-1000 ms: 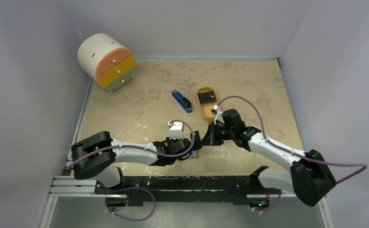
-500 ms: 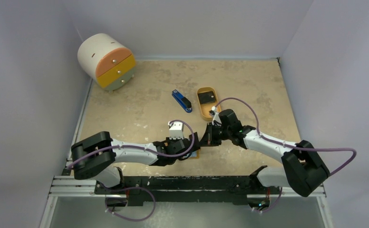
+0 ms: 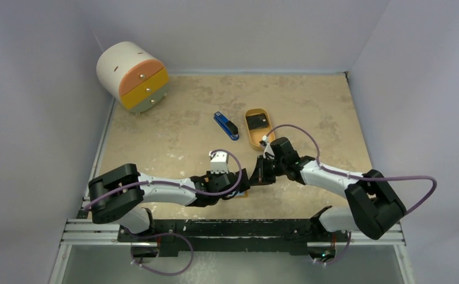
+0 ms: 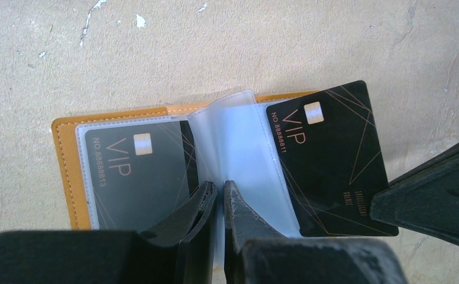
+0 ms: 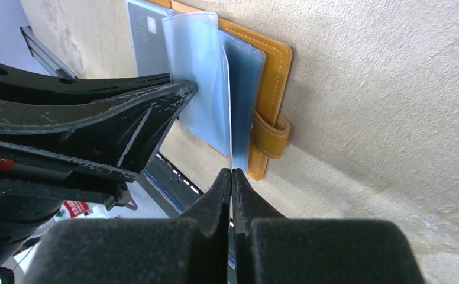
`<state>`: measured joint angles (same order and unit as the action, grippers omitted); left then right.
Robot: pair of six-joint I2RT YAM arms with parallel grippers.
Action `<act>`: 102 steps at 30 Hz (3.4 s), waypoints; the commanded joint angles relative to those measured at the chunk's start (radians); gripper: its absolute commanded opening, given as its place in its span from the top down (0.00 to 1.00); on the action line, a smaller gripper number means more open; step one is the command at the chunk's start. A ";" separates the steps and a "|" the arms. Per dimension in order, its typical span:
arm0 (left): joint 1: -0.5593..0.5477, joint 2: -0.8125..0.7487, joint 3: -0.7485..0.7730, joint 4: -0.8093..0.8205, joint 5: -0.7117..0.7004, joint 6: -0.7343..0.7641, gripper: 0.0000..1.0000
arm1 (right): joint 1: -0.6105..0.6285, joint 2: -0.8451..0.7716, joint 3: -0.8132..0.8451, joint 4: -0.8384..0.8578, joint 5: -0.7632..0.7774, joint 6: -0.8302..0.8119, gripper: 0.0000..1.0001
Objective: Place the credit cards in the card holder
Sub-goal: Turn over the card slot in the card holder, then insert the credit card into the card holder.
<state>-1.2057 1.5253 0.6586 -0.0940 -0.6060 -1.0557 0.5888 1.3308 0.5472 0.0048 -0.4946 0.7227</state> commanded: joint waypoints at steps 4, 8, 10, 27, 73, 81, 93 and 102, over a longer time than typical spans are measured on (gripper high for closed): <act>-0.006 -0.011 -0.015 -0.065 0.024 -0.007 0.92 | 0.006 0.040 -0.004 0.040 -0.065 -0.004 1.00; -0.006 -0.026 -0.008 -0.072 0.022 -0.007 0.89 | 0.006 0.046 0.003 0.051 -0.085 -0.003 1.00; -0.006 -0.041 0.001 -0.083 0.022 -0.006 0.85 | 0.007 0.043 0.007 0.057 -0.093 -0.001 1.00; -0.006 -0.192 0.036 -0.186 -0.018 -0.020 0.65 | 0.045 0.052 0.032 0.127 -0.140 0.031 1.00; 0.000 -0.307 -0.149 -0.313 -0.168 -0.204 0.90 | 0.168 0.151 0.089 0.173 -0.026 0.104 1.00; 0.000 -0.297 -0.161 -0.303 -0.160 -0.208 0.89 | 0.169 0.185 0.088 0.208 -0.057 0.125 1.00; 0.000 -0.296 -0.188 -0.275 -0.144 -0.214 0.89 | 0.168 0.220 0.068 0.280 -0.095 0.165 1.00; 0.000 -0.286 -0.204 -0.246 -0.125 -0.214 0.89 | 0.167 0.245 0.056 0.346 -0.059 0.215 1.00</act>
<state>-1.2064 1.2335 0.4614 -0.3737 -0.7322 -1.2491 0.7528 1.5700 0.6121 0.2878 -0.5671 0.9035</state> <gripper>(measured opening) 0.106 0.005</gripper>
